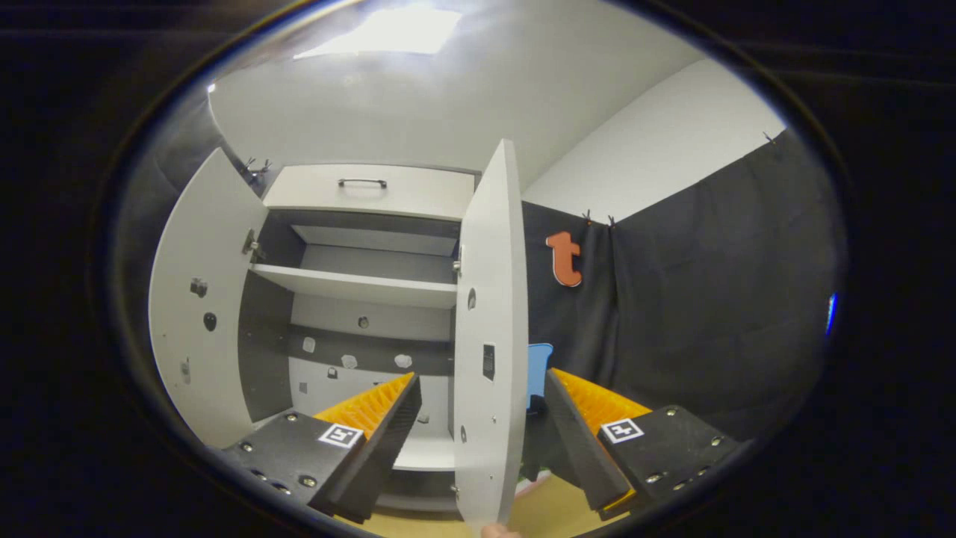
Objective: Grasp the bottle in the cabinet with the left hand and place it on the coaster, then close the right door with the right hand and the left door with the left hand.
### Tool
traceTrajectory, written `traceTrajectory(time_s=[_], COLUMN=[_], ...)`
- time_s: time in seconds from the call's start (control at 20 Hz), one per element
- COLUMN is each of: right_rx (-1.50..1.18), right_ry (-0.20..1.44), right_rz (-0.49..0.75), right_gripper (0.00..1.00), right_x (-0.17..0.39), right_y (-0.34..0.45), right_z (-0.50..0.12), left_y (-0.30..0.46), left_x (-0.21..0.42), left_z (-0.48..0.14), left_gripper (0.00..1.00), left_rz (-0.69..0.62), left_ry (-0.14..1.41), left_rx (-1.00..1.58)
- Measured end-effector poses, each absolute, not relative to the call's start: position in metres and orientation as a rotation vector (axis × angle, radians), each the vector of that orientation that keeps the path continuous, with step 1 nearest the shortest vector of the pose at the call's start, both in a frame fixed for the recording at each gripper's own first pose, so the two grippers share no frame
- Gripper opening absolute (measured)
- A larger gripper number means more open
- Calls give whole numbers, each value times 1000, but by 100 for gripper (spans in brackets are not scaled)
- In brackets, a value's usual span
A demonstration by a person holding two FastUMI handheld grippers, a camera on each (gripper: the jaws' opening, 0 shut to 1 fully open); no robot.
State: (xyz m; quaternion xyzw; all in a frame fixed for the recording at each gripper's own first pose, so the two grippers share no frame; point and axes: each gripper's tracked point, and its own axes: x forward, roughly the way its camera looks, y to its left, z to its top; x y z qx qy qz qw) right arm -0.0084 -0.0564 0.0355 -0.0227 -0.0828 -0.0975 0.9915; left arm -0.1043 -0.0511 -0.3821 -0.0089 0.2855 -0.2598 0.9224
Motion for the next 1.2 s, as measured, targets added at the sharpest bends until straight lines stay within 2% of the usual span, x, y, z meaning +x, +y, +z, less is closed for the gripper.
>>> traceTrajectory(time_s=[0.35, 0.5, 0.6, 0.9, 1.05, 1.2], right_rx=[-54, -54, -66, -134, -149, -142], right_ry=[-247, -280, -245, -104, -80, -67], right_rz=[-285, -341, -365, -340, -335, -270], right_gripper=[100, 100, 99, 100, 100, 98], right_x=[-10, -7, -4, 7, 13, 18], right_y=[-83, -99, -108, -116, -119, -117], right_z=[55, 63, 54, 16, 7, 2], left_y=[-56, -53, -53, -60, -70, -76], left_x=[-98, -85, -74, -45, -44, -45], left_z=[-308, -269, -239, -145, -123, -119], left_gripper=[88, 88, 88, 92, 90, 91], left_rz=[-542, -504, -474, -420, -424, -429], left_ry=[455, 390, 353, 176, 137, 137], left_rx=[0, 6, -15, 2, 29, 26])
